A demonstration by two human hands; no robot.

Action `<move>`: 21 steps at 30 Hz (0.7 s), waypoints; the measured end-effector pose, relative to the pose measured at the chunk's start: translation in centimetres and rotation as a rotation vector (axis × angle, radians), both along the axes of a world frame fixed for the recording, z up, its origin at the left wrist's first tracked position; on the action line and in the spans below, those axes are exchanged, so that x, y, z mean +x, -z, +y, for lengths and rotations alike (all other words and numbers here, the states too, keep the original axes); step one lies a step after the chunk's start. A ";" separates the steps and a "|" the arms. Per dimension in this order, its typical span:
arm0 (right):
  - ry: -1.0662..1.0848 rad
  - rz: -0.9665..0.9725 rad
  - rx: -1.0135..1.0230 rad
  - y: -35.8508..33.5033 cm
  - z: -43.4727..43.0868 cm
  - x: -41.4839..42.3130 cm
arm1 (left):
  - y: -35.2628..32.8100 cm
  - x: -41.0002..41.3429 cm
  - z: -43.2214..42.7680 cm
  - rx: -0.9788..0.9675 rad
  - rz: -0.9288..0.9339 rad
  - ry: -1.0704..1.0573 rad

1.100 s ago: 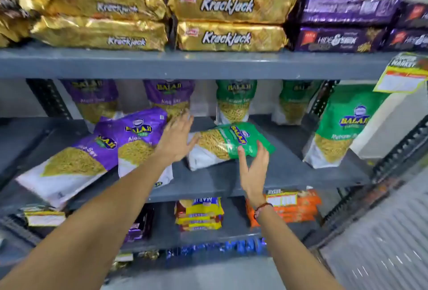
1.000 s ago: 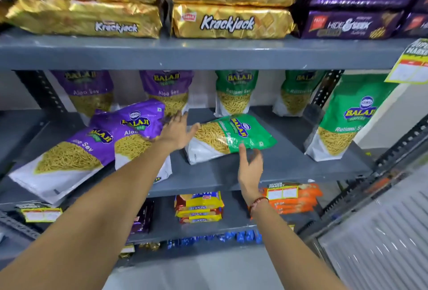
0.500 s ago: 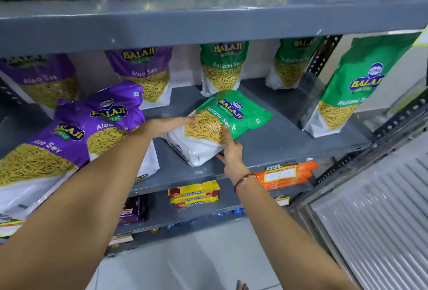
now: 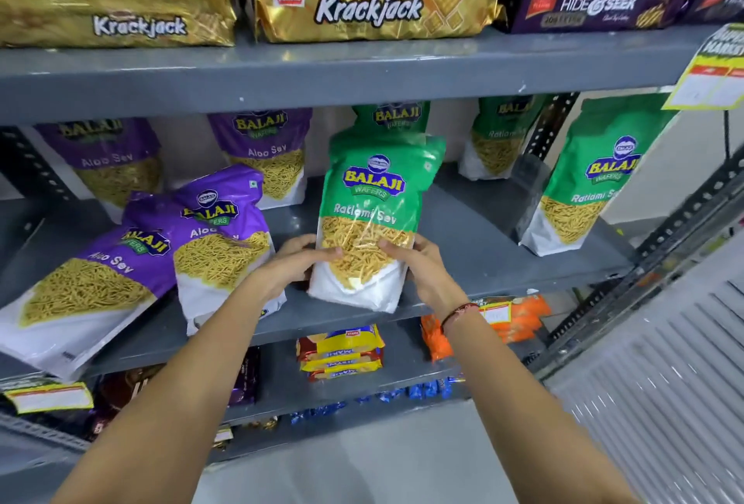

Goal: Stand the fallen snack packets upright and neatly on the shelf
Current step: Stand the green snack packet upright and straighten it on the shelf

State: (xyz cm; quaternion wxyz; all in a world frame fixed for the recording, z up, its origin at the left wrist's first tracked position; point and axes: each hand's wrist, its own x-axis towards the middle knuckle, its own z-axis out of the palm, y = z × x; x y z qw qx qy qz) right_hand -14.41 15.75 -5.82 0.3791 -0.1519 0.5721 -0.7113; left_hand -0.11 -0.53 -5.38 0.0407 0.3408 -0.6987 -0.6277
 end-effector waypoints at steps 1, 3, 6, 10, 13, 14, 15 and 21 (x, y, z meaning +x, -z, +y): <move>-0.031 0.037 -0.017 -0.6 0.2 -0.2 | -0.3 0.2 0.2 -0.011 0.027 -0.013; -0.073 0.078 -0.047 -1.5 0.3 -0.7 | -1.1 0.4 0.5 -0.031 0.084 -0.045; -0.111 0.095 -0.100 -2.1 0.2 -1.0 | -2.3 0.7 0.9 -0.089 0.140 -0.078; -0.130 0.103 -0.141 -1.9 0.0 -1.1 | -3.4 1.0 1.1 -0.119 0.183 -0.106; -0.136 0.128 -0.155 -2.0 -0.2 -1.4 | -3.6 0.9 1.1 -0.118 0.192 -0.103; -0.136 0.136 -0.159 -2.0 -0.2 -1.6 | -3.7 0.7 1.1 -0.122 0.198 -0.098; -0.139 0.148 -0.162 -2.1 -0.2 -1.9 | -3.7 0.5 1.1 -0.122 0.206 -0.096; -0.146 0.254 -0.156 -3.4 0.1 -4.5 | -3.6 -2.1 2.0 -0.080 0.341 -0.129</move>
